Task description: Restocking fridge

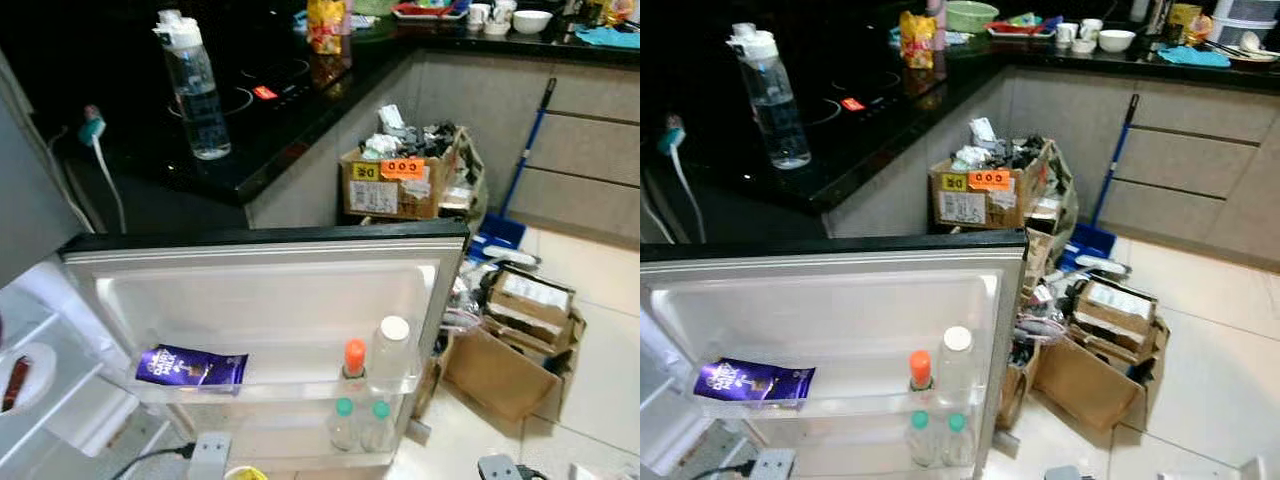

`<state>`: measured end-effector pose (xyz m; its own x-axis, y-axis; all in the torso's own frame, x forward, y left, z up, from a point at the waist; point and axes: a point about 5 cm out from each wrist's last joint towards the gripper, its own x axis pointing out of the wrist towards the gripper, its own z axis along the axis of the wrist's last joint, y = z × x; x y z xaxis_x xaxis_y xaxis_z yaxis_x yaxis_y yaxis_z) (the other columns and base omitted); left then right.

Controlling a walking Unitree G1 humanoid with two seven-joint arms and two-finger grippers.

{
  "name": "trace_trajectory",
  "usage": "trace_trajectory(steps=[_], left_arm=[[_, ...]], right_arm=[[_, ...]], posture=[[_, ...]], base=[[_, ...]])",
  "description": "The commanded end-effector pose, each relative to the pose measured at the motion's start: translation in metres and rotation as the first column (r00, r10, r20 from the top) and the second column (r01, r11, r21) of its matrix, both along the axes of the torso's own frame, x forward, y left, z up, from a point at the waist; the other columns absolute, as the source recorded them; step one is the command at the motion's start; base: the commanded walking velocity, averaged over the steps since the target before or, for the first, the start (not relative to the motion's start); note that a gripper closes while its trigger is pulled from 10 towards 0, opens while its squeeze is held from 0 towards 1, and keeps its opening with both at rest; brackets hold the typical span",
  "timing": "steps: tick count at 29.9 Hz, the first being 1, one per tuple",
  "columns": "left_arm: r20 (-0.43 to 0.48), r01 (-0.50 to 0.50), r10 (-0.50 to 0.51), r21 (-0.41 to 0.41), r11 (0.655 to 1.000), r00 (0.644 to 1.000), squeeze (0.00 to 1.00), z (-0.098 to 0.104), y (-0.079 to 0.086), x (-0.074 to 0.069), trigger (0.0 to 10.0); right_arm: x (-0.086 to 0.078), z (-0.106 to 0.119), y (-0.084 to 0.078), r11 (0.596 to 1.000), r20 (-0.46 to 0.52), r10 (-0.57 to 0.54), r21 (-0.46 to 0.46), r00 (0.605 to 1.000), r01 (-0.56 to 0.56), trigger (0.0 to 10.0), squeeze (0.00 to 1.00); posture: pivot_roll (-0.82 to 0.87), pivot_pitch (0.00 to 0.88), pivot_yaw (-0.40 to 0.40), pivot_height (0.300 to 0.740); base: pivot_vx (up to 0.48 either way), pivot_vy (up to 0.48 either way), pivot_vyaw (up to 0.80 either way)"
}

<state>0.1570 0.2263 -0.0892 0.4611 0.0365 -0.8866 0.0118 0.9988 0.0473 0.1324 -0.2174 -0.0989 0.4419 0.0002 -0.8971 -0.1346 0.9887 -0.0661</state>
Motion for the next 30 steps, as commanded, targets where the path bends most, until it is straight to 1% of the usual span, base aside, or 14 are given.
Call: trace_trajectory(steps=[1, 4, 8, 11, 13, 15, 16, 17, 18, 19, 20, 22, 26, 30], left_arm=[[-0.004, 0.021, -0.020, 0.025, 0.999, 1.000, 0.00, 0.003, 0.009, 0.003, 10.0], [0.013, -0.011, 0.011, 0.040, 0.999, 1.000, 0.00, 0.019, 0.039, 0.017, 10.0], [0.040, 0.019, -0.021, 0.036, 0.999, 0.999, 0.00, 0.030, 0.053, 0.027, 10.0], [0.057, 0.238, -0.236, -0.038, 0.971, 0.970, 0.00, 0.048, 0.062, 0.043, 10.0], [0.057, 0.238, -0.236, -0.038, 0.971, 0.970, 0.00, 0.048, 0.062, 0.043, 10.0], [0.112, 0.417, -0.404, -0.143, 0.897, 0.908, 0.00, 0.065, 0.065, 0.054, 10.0], [0.112, 0.417, -0.404, -0.143, 0.897, 0.908, 0.00, 0.065, 0.065, 0.054, 10.0], [0.150, 0.531, -0.509, -0.206, 0.822, 0.847, 0.00, 0.077, 0.065, 0.059, 10.0], [0.190, 0.652, -0.625, -0.284, 0.703, 0.757, 0.00, 0.090, 0.064, 0.062, 10.0], [0.190, 0.652, -0.625, -0.284, 0.703, 0.757, 0.00, 0.090, 0.064, 0.062, 10.0], [0.180, 0.710, -0.696, -0.320, 0.627, 0.695, 0.00, 0.096, 0.063, 0.061, 10.0], [0.149, 0.752, -0.754, -0.328, 0.572, 0.639, 0.00, 0.096, 0.061, 0.059, 10.0], [0.103, 0.777, -0.804, -0.357, 0.519, 0.585, 0.00, 0.086, 0.053, 0.051, 10.0], [0.060, 0.769, -0.818, -0.386, 0.509, 0.572, 0.00, 0.075, 0.048, 0.041, 10.0]], right_arm=[[-0.002, -0.001, 0.003, 1.000, -0.013, 0.018, 0.006, 1.000, -0.018, 10.0, 0.00], [-0.002, -0.002, 0.004, 1.000, -0.016, 0.022, 0.012, 1.000, -0.022, 10.0, 0.00], [-0.002, -0.002, 0.004, 1.000, -0.016, 0.023, 0.014, 1.000, -0.023, 10.0, 0.00], [-0.002, -0.001, 0.003, 1.000, -0.017, 0.026, 0.016, 1.000, -0.026, 10.0, 0.00], [-0.002, -0.001, 0.003, 1.000, -0.017, 0.026, 0.016, 1.000, -0.026, 10.0, 0.00], [-0.003, -0.001, 0.001, 1.000, -0.018, 0.028, 0.012, 0.999, -0.027, 10.0, 0.00], [-0.003, -0.001, 0.001, 1.000, -0.018, 0.028, 0.012, 0.999, -0.027, 10.0, 0.00], [-0.003, -0.001, 0.000, 1.000, -0.019, 0.029, 0.011, 0.999, -0.029, 10.0, 0.00], [-0.003, -0.001, 0.000, 0.999, -0.020, 0.031, 0.009, 0.999, -0.030, 10.0, 0.00], [-0.003, -0.001, 0.000, 0.999, -0.020, 0.031, 0.009, 0.999, -0.030, 10.0, 0.00], [-0.002, -0.001, 0.000, 0.999, -0.020, 0.031, 0.010, 0.999, -0.031, 10.0, 0.00], [-0.002, -0.001, 0.000, 0.999, -0.019, 0.030, 0.012, 0.999, -0.030, 10.0, 0.00], [-0.002, -0.001, 0.002, 0.999, -0.018, 0.031, 0.016, 0.999, -0.031, 10.0, 0.00], [-0.002, -0.001, 0.004, 0.999, -0.018, 0.031, 0.018, 0.999, -0.031, 10.0, 0.00]], posture=[[-0.07, 0.000, 0.016, 0.740], [-0.07, 0.000, 0.019, 0.740], [-0.07, 0.000, 0.019, 0.740], [-0.07, 0.000, 0.016, 0.740], [-0.07, 0.000, 0.016, 0.740], [-0.06, 0.000, 0.016, 0.740], [-0.06, 0.000, 0.016, 0.740], [-0.06, 0.000, 0.017, 0.740], [-0.06, 0.000, 0.018, 0.740], [-0.06, 0.000, 0.018, 0.740], [-0.06, 0.000, 0.019, 0.740], [-0.06, 0.000, 0.025, 0.740], [-0.06, 0.000, 0.026, 0.740], [-0.06, 0.000, 0.031, 0.740]], base=[[0.000, 0.000, 0.00], [0.000, 0.000, 0.00], [0.000, 0.000, 0.00], [0.000, 0.000, 0.00], [0.000, 0.000, 0.00], [0.000, 0.000, 0.00], [0.000, 0.000, 0.00], [0.000, 0.000, 0.00], [0.000, 0.000, 0.00], [0.000, 0.000, 0.00], [0.000, 0.000, 0.00], [0.000, 0.000, 0.00], [0.000, 0.000, 0.00], [0.000, 0.000, 0.00]])
